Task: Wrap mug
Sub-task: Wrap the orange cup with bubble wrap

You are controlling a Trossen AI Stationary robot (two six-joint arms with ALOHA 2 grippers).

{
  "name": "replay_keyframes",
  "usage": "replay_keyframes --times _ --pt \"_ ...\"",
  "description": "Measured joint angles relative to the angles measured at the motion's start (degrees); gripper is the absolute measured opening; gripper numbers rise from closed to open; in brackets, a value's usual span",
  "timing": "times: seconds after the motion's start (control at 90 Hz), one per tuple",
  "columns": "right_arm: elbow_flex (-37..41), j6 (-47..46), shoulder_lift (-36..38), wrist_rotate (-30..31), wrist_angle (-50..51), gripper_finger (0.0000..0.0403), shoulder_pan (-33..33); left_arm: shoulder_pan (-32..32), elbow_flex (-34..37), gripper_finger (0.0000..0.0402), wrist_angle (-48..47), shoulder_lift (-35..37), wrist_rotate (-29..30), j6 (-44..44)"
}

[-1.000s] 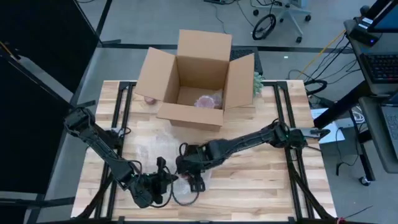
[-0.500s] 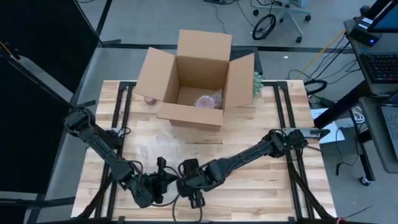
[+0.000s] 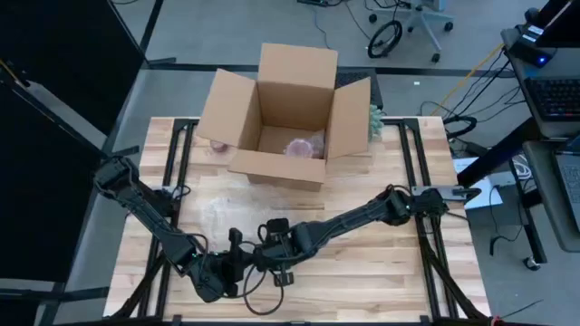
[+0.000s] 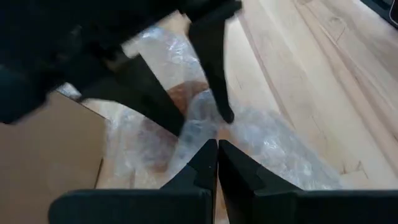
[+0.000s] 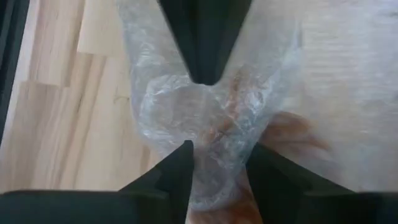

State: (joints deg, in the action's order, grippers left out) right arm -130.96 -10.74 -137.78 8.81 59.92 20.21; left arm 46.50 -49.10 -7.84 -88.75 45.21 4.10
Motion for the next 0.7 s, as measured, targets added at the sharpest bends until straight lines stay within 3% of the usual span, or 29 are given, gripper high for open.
replay_keyframes --times 0.411,0.7 --pt "0.11 0.3 1.12 0.08 -0.09 0.0111 -0.29 0.0 0.0 0.0002 0.15 0.0 0.0 -0.02" --pt "0.11 -1.53 3.08 0.02 1.24 0.0191 -1.02 0.0 0.0 0.0002 0.17 0.02 0.0 -0.04"
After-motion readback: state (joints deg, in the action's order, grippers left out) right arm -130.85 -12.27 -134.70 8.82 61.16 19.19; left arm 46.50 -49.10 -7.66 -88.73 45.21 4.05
